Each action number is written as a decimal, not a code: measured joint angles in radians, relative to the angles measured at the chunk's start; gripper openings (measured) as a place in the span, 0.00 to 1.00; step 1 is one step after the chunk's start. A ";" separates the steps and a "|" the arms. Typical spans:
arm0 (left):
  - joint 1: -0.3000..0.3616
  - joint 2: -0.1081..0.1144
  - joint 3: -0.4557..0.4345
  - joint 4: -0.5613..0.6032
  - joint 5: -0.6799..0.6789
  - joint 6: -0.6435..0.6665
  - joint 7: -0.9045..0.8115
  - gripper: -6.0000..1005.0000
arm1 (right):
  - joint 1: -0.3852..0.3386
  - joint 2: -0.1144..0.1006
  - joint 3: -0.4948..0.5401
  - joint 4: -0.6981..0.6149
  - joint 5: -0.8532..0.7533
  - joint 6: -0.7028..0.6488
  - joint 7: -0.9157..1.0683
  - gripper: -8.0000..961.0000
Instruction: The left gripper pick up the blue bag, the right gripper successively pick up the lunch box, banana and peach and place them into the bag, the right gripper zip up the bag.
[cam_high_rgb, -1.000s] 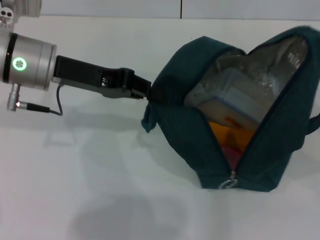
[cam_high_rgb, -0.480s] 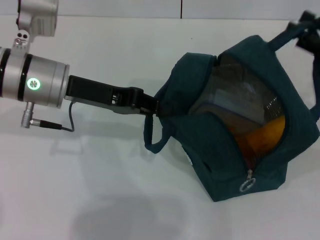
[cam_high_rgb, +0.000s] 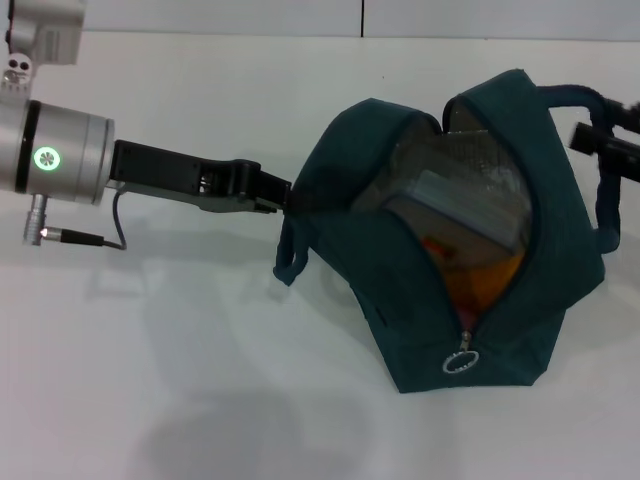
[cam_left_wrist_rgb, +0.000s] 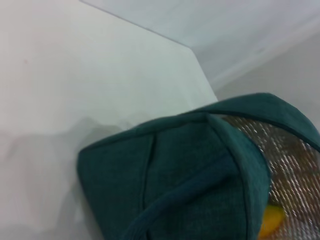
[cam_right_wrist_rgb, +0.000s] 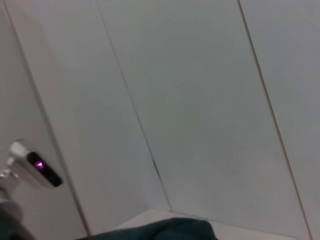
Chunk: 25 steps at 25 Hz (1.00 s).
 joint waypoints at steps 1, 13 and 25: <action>0.000 0.000 0.000 0.000 0.000 0.000 0.000 0.05 | -0.007 -0.004 0.007 0.000 0.000 -0.019 0.000 0.66; -0.005 0.008 0.000 0.000 0.000 -0.019 0.009 0.05 | -0.051 -0.010 0.259 0.033 -0.003 -0.508 -0.088 0.66; -0.009 0.003 0.000 0.000 -0.006 -0.022 0.008 0.05 | 0.023 0.002 0.017 0.103 -0.347 -0.552 -0.110 0.65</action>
